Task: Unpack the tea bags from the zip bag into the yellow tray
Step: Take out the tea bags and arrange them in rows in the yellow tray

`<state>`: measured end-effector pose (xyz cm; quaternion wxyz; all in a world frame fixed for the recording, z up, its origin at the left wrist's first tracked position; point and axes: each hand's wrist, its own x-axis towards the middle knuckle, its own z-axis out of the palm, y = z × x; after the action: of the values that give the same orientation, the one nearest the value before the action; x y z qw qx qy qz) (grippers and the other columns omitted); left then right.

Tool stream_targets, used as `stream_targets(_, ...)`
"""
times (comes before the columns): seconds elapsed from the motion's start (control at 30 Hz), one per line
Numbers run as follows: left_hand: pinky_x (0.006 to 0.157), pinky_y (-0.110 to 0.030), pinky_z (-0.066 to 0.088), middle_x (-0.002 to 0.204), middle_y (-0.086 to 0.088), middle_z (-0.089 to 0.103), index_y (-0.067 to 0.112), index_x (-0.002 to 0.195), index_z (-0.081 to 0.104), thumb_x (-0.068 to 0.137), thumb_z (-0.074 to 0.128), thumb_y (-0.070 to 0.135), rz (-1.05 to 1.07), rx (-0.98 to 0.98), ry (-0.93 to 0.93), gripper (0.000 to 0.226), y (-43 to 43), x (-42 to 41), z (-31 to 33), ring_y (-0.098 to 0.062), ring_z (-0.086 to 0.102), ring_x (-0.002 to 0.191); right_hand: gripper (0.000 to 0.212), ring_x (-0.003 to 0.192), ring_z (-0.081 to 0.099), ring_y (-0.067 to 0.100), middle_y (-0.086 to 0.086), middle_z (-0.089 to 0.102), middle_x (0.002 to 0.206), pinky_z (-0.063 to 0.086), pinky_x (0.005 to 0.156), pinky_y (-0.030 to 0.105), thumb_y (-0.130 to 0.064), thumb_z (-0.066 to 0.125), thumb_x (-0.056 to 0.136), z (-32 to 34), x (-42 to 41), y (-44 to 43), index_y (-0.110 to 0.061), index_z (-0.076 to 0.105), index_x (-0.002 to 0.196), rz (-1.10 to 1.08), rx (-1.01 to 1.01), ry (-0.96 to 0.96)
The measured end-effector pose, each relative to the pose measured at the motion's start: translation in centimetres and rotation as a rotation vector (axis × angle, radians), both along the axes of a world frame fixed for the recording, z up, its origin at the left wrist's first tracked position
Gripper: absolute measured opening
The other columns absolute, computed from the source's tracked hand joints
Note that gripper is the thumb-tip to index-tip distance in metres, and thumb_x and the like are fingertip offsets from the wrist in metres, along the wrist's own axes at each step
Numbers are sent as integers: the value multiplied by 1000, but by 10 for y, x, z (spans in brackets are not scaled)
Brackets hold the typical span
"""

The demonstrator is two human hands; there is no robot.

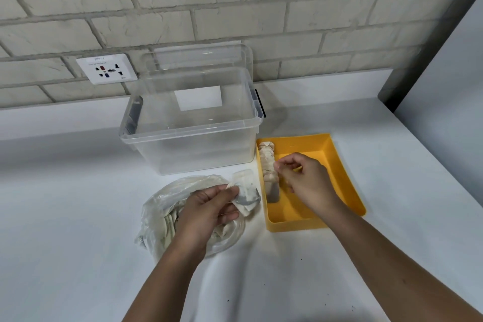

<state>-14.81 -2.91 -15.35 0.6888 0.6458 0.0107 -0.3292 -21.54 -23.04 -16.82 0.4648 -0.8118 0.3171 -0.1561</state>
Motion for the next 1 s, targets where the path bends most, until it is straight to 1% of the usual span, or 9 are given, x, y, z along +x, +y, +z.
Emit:
stream_targets(0.07, 75, -29, 61, 96, -25, 74, 9, 87, 79, 86, 74, 14, -18, -8, 7, 8, -3, 0, 1, -30, 66, 84, 13, 51, 54, 8, -10, 60, 60, 50, 56, 26, -36, 66, 90, 14, -7, 15, -24, 71, 90, 62, 230, -80)
stream_targets(0.13, 73, -27, 60, 95, -21, 76, 5, 92, 76, 88, 71, 12, -41, -13, 9, 10, -7, -1, 3, -26, 70, 82, 17, 50, 52, 13, 1, 57, 56, 48, 54, 26, -34, 68, 88, 25, -10, 28, -18, 73, 92, 145, 396, -94)
stream_targets(0.27, 71, -27, 61, 89, -15, 78, 9, 88, 76, 92, 67, 13, -85, -33, -5, 11, -8, -2, 9, -20, 74, 76, 15, 52, 56, 18, 6, 59, 58, 51, 54, 27, -23, 72, 85, 25, -10, 43, -9, 71, 90, 145, 466, -162)
stream_targets(0.37, 74, -32, 58, 91, -15, 78, 10, 92, 76, 94, 64, 18, -117, -36, 3, 15, -6, -3, 8, -21, 75, 77, 16, 51, 57, 18, 8, 62, 63, 51, 50, 26, -18, 72, 86, 25, -12, 49, -3, 68, 90, 102, 590, -213)
stream_targets(0.47, 69, -30, 59, 93, -14, 78, 7, 98, 76, 95, 61, 22, -130, -64, 49, 21, -3, -3, 5, -19, 74, 75, 20, 50, 58, 17, 9, 62, 64, 52, 49, 27, -17, 69, 88, 24, -13, 54, 1, 65, 93, 35, 699, -224)
stream_targets(0.63, 75, -27, 60, 99, -10, 78, 4, 113, 71, 77, 76, 16, -216, -102, 55, 38, 2, -1, 1, -14, 74, 81, 21, 47, 59, 18, 12, 61, 60, 52, 46, 26, -17, 63, 93, 24, -12, 56, 3, 59, 99, -49, 818, -255)
stream_targets(0.77, 72, -26, 61, 97, -10, 78, 4, 115, 69, 84, 71, -3, -193, -58, 33, 32, -1, 0, -4, -16, 75, 80, 20, 49, 59, 20, 15, 61, 61, 52, 48, 26, -18, 61, 94, 25, -12, 53, 1, 59, 99, -23, 762, -239)
stream_targets(0.9, 62, -23, 59, 84, -12, 77, -1, 108, 68, 90, 65, -2, -102, -17, -22, 18, -2, 3, -1, -16, 74, 67, 11, 48, 56, 15, 9, 59, 62, 52, 49, 26, -17, 62, 94, 26, -9, 19, -5, 61, 93, -104, 463, -246)
stream_targets(1.0, 80, -39, 52, 93, -21, 76, 2, 106, 70, 91, 66, 5, -58, 13, -56, 16, -1, 9, -4, -32, 71, 82, 7, 51, 58, 17, 8, 60, 65, 52, 52, 30, -16, 60, 95, 16, -11, -13, -11, 58, 91, -29, 282, -78)
